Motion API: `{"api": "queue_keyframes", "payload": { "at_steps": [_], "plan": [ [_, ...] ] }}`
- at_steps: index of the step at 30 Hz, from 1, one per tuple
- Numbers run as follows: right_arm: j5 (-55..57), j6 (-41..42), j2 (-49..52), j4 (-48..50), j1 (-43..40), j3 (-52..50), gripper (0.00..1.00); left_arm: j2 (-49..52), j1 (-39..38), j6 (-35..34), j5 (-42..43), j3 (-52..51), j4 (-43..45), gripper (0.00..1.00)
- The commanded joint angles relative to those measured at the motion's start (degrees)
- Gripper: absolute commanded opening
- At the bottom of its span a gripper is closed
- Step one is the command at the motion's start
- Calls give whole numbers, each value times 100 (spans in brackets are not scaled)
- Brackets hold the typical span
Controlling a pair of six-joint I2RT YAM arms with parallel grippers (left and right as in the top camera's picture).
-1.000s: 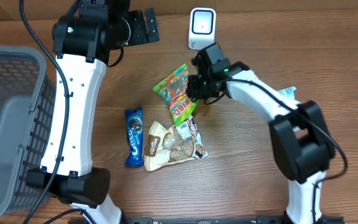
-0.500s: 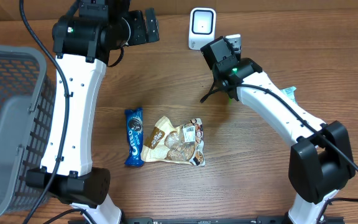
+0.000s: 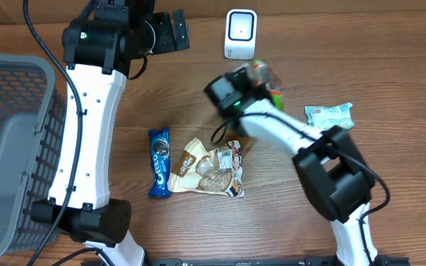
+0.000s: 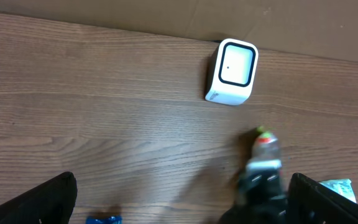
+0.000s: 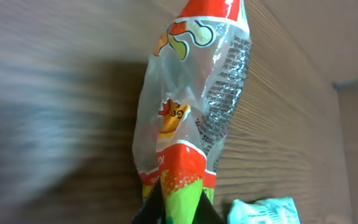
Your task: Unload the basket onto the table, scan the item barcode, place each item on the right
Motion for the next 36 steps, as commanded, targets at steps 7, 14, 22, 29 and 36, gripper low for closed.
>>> {"api": "queue_keyframes", "payload": {
  "at_steps": [7,14,22,29,36],
  "plan": [
    [-1327,-131,-92,-87,601,162,98,-144,-11,-57,22,107,20,100],
    [-3300,289,-573,-929,-107,1038,100,-144,-11,-57,22,107,20,100],
    [-6948,284,-610,-1381,-2323,1427,97,-144,-11,-57,22,107,20,100],
    [-8437,81,-136,-1388,-3355,1099,90,-144,-11,-57,20,107,20,100],
    [-8181,-208,-7,-1311,-3357,905,90,-144,-11,-57,22,107,20,100]
  ]
}}
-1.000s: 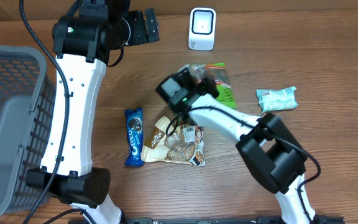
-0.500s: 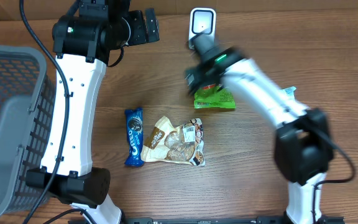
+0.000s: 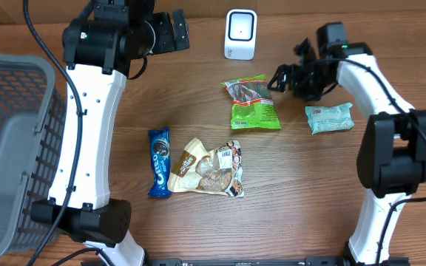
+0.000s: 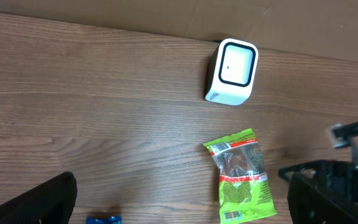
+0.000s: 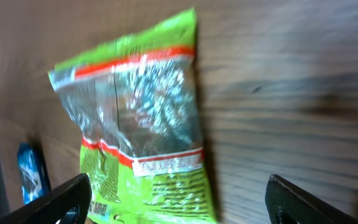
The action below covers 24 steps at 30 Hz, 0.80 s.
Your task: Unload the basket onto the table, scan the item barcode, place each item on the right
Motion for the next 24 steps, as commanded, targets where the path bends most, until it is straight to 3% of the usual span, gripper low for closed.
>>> {"api": "queue_keyframes", "payload": {
  "at_steps": [1,24],
  "plan": [
    [-59,-173,2,50,24,-13,90,-144,-13,-57,17,107,17,100],
    [-63,-170,2,142,20,-13,90,-144,-13,-57,20,107,17,100]
  ]
}}
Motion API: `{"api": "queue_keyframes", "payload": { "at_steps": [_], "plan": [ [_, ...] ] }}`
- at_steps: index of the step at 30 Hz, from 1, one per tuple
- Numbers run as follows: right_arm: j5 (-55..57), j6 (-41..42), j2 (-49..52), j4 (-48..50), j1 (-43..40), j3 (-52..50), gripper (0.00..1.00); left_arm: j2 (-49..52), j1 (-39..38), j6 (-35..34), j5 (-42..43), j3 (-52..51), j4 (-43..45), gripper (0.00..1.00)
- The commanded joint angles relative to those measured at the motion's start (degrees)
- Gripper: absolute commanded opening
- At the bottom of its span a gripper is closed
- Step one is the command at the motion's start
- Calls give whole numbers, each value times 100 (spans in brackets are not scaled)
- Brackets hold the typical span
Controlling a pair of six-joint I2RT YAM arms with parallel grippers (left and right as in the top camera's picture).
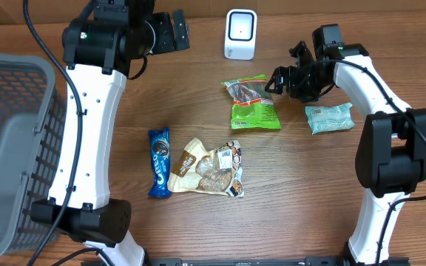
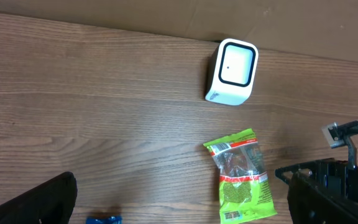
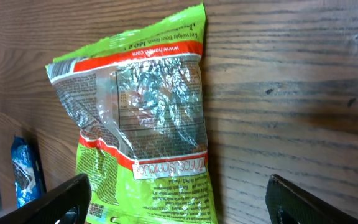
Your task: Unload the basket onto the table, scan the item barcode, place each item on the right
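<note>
A green and red snack bag lies flat on the wooden table just below the white barcode scanner. Its printed back faces up, with a small barcode near one corner. My right gripper hovers open at the bag's right edge, nothing between its fingers. In the right wrist view the bag fills the left half. My left gripper is held high at the back left, open and empty; its view shows the scanner and the bag.
A blue cookie pack and a tan snack bag lie mid-table. A pale teal packet rests at the right. A grey mesh basket stands at the left edge.
My right gripper has shifted slightly left toward the green bag, which now shows sharper and a bit larger in the right wrist view. The bag, scanner and left arm have not moved.
First my right gripper held the green bag up near the scanner, the arm reaching across the table. Later the bag lay flat below the scanner and the gripper stood open to its right. Now it is a little closer to the bag.
</note>
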Motion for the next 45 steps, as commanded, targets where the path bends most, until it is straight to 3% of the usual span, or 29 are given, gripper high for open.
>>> {"api": "queue_keyframes", "payload": {
  "at_steps": [1,45],
  "plan": [
    [-70,-46,-31,39,-26,0,90,-144,-13,-59,20,107,17,100],
    [192,-50,13,96,7,-22,90,-144,-13,-59,20,107,17,100]
  ]
}}
